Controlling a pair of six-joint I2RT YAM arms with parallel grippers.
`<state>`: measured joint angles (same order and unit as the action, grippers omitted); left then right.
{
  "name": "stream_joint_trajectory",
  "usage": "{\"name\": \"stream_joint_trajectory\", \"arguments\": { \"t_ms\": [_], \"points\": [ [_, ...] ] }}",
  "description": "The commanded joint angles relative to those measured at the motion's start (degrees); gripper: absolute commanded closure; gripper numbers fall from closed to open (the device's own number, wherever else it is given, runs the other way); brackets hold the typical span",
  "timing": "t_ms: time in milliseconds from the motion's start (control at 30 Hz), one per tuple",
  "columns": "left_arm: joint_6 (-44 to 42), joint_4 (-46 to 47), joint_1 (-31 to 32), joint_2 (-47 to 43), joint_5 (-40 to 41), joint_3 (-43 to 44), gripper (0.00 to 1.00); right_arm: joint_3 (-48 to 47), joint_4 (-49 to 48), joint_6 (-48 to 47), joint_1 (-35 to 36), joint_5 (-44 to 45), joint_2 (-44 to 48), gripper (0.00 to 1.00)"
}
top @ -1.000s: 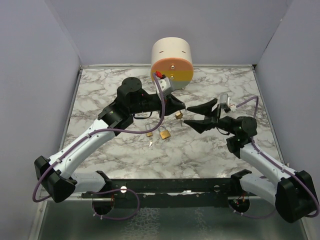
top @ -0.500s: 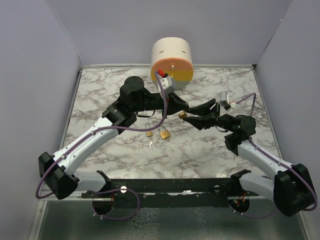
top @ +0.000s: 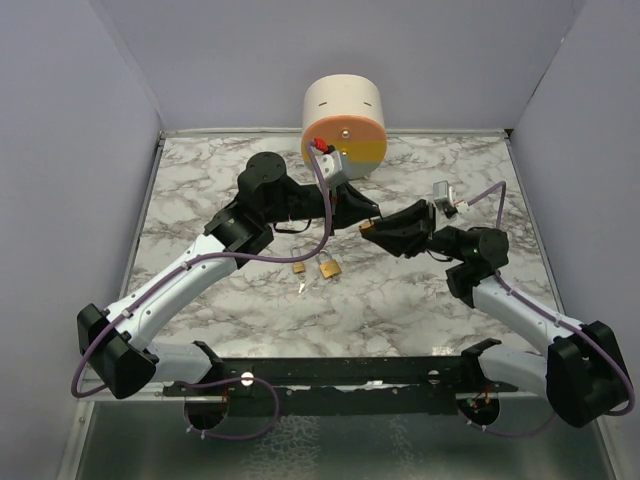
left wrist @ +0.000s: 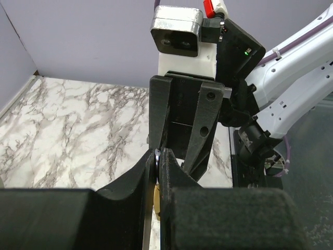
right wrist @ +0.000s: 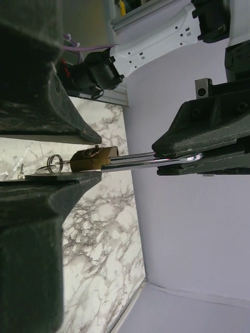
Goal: Lock with the key
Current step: Lock the lock.
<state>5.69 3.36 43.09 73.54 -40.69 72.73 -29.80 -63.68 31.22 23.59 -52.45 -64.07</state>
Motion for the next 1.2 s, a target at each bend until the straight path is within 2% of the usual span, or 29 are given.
{"name": "stream_joint_trajectory", "arguments": {
  "t_ms": [0, 67, 167, 267, 333, 400, 467, 500, 633, 800, 867, 1167],
  "points": [
    [0.35, 2.86, -0.05, 0.29, -0.73, 0.75, 1.00, -1.70, -0.65, -0.17, 0.49, -1.26, 0.07, 0.77],
    [0.37, 2.88, -0.12, 0.48, -0.61, 0.66, 1.00, -1.86, -0.36, -0.28, 0.57, -1.17, 0.26, 0.82],
    [0.37, 2.83, -0.07, 0.72, -0.34, 0.58, 1.00, -2.32, 0.52, -0.75, 0.71, -1.50, 0.42, 0.97],
    [0.38, 2.94, -0.03, 0.81, -0.31, 0.57, 1.00, -2.54, 2.00, -1.76, 0.84, -1.52, 0.61, 0.98],
    [0.45, 2.91, -0.06, 0.70, 0.01, 0.47, 0.92, -2.42, 4.00, -2.58, 0.84, -0.35, 1.02, 0.98],
    [0.46, 2.83, -0.10, 0.14, 1.16, 0.06, 0.73, -2.22, 6.65, -3.92, 0.88, 1.46, 1.83, 0.98],
    [0.07, 2.39, -0.05, -1.20, 3.70, -0.59, 0.18, -1.88, 9.55, -5.83, 0.85, 3.28, 3.24, 0.98],
    [0.04, 2.40, -0.04, -2.06, 5.70, -1.14, 0.03, -1.84, 11.00, -6.69, 0.85, 3.99, 3.93, 0.98],
    [-0.14, 5.78, -0.10, -7.08, 13.83, -5.08, 0.01, -2.48, 16.06, -9.46, 0.93, 4.60, 5.73, 0.98],
    [0.69, 12.83, -0.18, -12.60, 22.39, -10.36, 0.01, -2.38, 16.90, -9.55, 0.93, 2.62, 6.57, 0.98],
    [1.14, 13.62, -0.12, -13.45, 25.60, -10.88, 0.05, -2.16, 17.13, -9.54, 0.93, 2.21, 6.75, 0.98],
    [2.18, 11.28, -0.07, -8.62, 20.65, -6.50, 0.24, -2.14, 19.64, -11.22, 0.88, 3.93, 8.08, 0.98]
  ]
}}
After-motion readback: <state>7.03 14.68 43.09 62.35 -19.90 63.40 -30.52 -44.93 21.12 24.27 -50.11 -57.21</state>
